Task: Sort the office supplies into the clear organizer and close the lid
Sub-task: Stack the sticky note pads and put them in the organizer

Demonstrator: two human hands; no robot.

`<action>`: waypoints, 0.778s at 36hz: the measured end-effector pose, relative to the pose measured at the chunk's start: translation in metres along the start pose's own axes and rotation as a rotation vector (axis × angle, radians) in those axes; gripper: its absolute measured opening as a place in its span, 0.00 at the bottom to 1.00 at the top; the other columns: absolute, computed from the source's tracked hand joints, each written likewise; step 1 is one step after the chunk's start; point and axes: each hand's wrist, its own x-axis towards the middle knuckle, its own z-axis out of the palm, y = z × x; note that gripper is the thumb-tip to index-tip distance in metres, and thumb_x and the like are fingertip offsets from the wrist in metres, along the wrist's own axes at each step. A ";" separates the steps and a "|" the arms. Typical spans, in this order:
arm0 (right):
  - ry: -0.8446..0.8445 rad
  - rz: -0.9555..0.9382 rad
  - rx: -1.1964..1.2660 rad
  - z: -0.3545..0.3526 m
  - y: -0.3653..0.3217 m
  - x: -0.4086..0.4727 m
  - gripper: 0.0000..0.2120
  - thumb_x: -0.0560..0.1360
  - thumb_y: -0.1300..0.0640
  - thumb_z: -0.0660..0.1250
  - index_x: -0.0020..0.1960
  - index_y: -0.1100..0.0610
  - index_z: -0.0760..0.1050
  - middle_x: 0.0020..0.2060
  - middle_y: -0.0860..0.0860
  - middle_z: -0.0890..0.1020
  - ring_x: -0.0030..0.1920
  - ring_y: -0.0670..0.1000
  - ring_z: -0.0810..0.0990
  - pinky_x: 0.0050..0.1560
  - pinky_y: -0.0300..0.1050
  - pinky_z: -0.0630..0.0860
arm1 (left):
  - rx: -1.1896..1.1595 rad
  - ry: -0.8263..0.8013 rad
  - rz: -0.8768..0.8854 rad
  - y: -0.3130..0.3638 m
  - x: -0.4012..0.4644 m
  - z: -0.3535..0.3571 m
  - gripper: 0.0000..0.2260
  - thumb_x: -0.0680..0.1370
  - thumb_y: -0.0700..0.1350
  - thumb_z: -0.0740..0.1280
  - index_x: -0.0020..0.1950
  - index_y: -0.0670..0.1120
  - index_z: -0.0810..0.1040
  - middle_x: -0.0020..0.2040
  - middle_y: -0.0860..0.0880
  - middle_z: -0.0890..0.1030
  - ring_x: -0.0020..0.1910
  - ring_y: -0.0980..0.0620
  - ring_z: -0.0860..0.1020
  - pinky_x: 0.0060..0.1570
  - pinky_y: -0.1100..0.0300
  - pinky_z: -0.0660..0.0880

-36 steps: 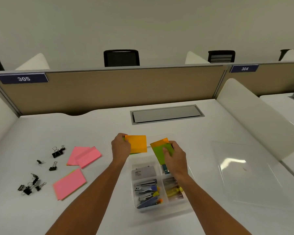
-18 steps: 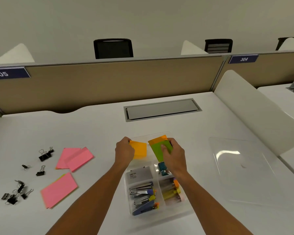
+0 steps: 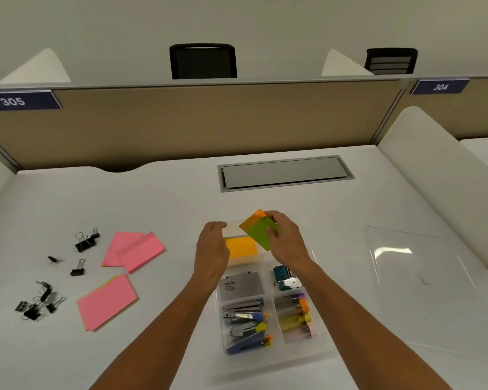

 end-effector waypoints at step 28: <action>-0.485 -0.189 -0.790 0.073 -0.041 0.039 0.19 0.76 0.66 0.61 0.66 0.58 0.73 0.60 0.58 0.74 0.57 0.61 0.76 0.59 0.55 0.73 | -0.217 0.428 -0.137 -0.077 -0.058 -0.074 0.15 0.75 0.32 0.66 0.56 0.50 0.78 0.53 0.55 0.77 0.51 0.59 0.74 0.41 0.71 0.71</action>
